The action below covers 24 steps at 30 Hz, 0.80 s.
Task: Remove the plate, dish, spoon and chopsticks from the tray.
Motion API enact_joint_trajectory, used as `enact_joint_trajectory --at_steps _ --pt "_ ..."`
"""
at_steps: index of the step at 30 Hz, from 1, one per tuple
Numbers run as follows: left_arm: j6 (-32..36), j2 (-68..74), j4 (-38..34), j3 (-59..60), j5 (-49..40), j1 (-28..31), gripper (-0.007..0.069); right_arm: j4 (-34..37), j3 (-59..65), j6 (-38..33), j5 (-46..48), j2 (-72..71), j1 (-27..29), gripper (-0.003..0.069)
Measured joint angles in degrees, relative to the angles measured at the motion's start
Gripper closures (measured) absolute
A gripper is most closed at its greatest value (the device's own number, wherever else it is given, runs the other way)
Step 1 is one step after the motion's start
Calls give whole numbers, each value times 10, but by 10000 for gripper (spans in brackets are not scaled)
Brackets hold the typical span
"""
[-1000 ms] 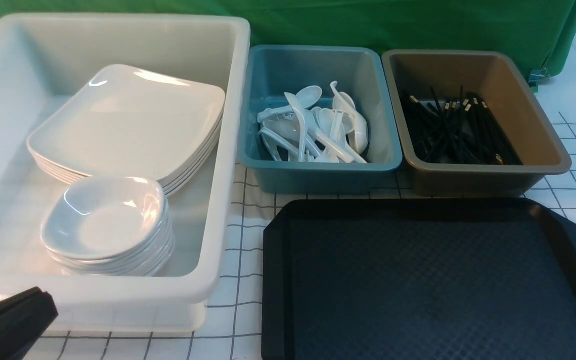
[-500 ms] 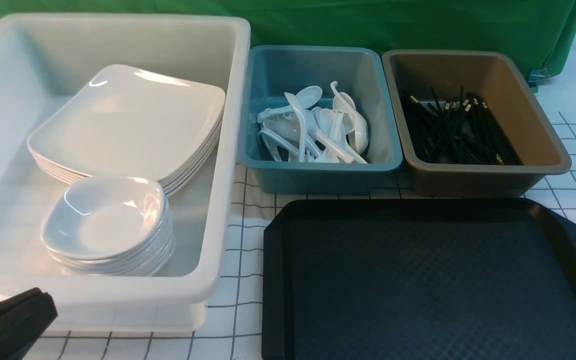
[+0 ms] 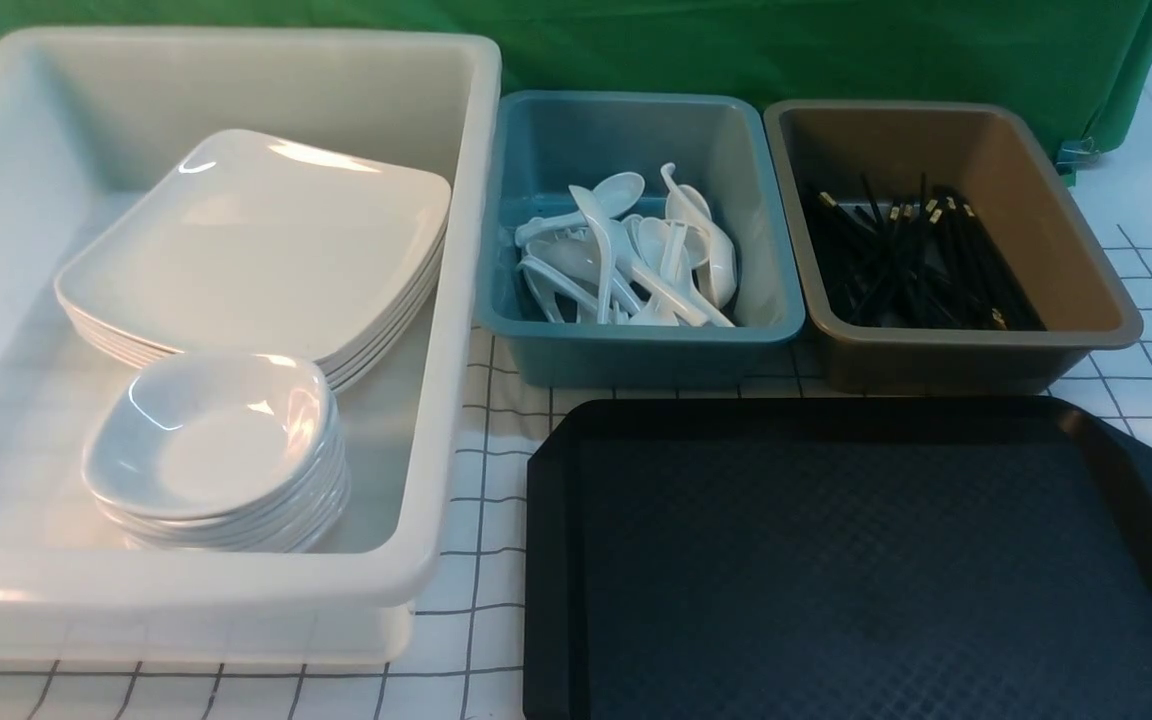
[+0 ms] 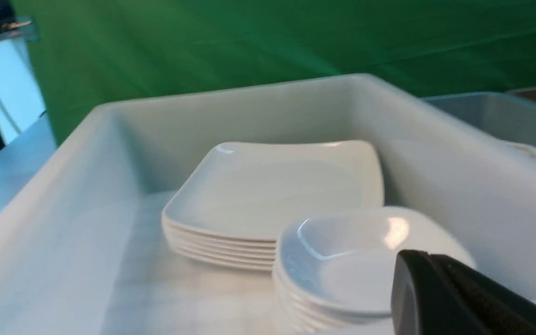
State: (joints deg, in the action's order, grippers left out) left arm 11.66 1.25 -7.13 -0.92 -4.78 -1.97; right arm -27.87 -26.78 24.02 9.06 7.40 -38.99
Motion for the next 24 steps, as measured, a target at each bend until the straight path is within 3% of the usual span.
enact_joint_trajectory --at_steps 12,24 --pt "-13 -13 23 12 -72 24 625 0 0 0 0 0 0 480" --pt "-44 -13 25 13 -75 24 624 0 0 0 0 0 0 462"
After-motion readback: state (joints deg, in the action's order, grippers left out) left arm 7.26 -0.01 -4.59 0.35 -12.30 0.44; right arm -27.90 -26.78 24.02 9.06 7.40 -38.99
